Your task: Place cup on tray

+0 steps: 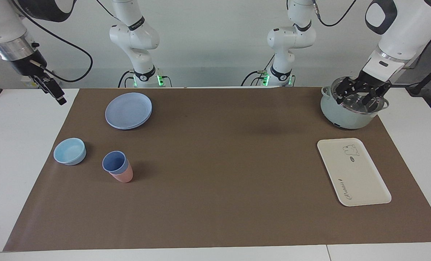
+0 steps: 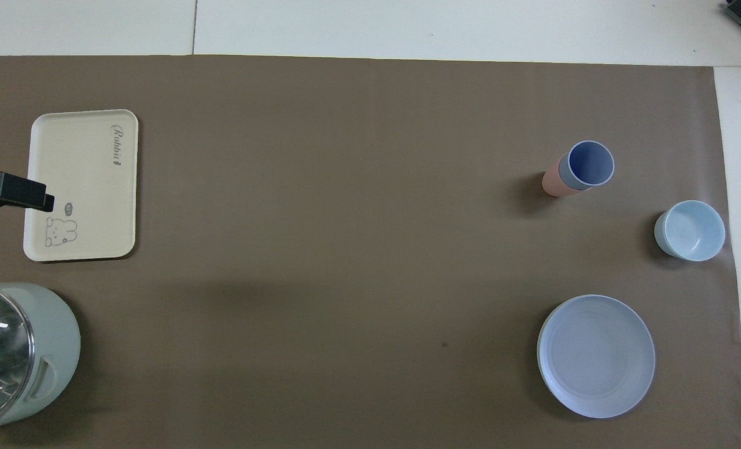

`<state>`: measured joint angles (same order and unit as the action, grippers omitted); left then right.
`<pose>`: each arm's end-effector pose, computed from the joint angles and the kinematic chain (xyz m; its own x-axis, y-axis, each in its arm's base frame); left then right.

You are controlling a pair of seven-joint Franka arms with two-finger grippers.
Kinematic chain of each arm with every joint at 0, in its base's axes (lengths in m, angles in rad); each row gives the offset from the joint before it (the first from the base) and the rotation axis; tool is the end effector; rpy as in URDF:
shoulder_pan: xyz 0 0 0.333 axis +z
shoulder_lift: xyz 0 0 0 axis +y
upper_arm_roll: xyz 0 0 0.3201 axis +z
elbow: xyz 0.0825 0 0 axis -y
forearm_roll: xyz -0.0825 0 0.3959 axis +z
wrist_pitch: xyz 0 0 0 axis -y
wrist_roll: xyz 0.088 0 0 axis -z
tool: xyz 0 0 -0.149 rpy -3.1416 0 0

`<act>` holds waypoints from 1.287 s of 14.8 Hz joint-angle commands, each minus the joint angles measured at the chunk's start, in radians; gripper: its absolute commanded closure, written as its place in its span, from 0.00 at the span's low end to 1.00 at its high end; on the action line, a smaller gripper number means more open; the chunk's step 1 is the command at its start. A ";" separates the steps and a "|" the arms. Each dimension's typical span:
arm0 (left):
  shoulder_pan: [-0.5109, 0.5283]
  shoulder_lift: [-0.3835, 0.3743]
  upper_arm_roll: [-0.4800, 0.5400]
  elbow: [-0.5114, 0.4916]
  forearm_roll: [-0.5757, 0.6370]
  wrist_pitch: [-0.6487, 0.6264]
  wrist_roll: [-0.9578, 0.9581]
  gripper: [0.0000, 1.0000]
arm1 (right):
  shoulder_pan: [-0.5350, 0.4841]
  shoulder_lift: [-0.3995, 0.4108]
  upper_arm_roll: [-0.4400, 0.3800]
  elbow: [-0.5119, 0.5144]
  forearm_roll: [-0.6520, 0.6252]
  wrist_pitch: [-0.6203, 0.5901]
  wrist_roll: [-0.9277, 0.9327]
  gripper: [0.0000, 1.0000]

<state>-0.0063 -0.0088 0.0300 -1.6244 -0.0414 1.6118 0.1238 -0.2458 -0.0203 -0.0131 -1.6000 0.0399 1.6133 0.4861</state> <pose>0.5663 0.0075 0.5693 0.9952 -0.0981 0.0013 -0.0981 -0.9943 0.0418 0.5482 -0.1393 0.5878 0.7342 -0.6789 0.0109 -0.6776 -0.7336 -0.0512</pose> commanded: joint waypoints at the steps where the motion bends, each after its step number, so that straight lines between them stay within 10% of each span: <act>1: 0.003 -0.014 -0.002 -0.022 0.015 0.017 -0.006 0.00 | -0.108 0.039 0.008 -0.009 0.113 0.056 0.026 0.11; 19: 0.003 -0.016 -0.002 -0.022 0.015 0.016 -0.006 0.00 | -0.175 0.645 0.016 0.313 0.449 0.102 0.359 0.07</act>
<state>-0.0063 -0.0088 0.0300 -1.6245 -0.0414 1.6119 0.1238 -0.4207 0.5465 -0.0105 -1.3819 0.4599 1.7528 0.8148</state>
